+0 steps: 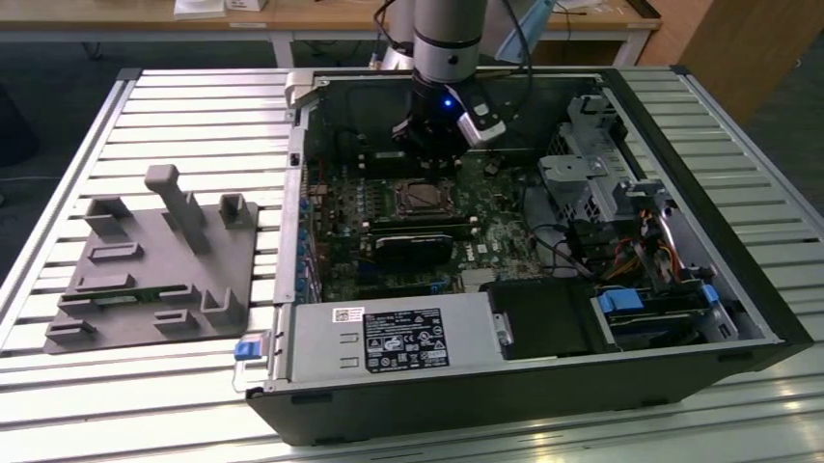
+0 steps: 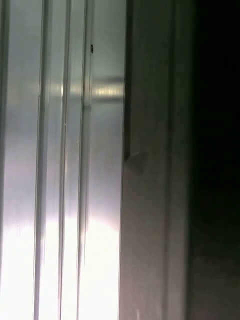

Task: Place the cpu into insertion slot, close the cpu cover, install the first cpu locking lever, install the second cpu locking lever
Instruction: 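Install the first cpu locking lever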

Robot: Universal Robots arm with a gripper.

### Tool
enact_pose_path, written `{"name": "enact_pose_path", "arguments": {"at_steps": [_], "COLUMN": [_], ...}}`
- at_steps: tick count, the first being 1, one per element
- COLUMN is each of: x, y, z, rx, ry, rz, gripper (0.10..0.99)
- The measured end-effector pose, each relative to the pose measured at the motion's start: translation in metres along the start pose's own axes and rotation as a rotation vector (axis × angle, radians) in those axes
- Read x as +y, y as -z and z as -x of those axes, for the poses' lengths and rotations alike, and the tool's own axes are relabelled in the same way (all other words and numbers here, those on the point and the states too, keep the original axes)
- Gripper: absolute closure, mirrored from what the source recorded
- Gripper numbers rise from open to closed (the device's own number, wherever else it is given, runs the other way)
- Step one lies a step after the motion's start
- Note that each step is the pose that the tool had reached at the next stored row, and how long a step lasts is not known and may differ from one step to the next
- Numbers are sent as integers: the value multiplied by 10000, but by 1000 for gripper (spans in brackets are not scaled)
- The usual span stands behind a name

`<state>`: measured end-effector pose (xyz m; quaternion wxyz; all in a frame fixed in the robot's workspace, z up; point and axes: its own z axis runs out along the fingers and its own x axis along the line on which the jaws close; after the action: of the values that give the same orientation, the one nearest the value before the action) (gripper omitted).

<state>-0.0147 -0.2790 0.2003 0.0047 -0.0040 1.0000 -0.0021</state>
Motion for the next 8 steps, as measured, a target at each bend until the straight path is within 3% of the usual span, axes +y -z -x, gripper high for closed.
{"name": "enact_pose_path", "arguments": {"at_steps": [4, 8], "x": [-3, -4], "y": [112, 129], "z": [-1, -1], "rx": [10, 9], "ry": [0, 1], "rz": [-16, -19], "gripper": [973, 973]}}
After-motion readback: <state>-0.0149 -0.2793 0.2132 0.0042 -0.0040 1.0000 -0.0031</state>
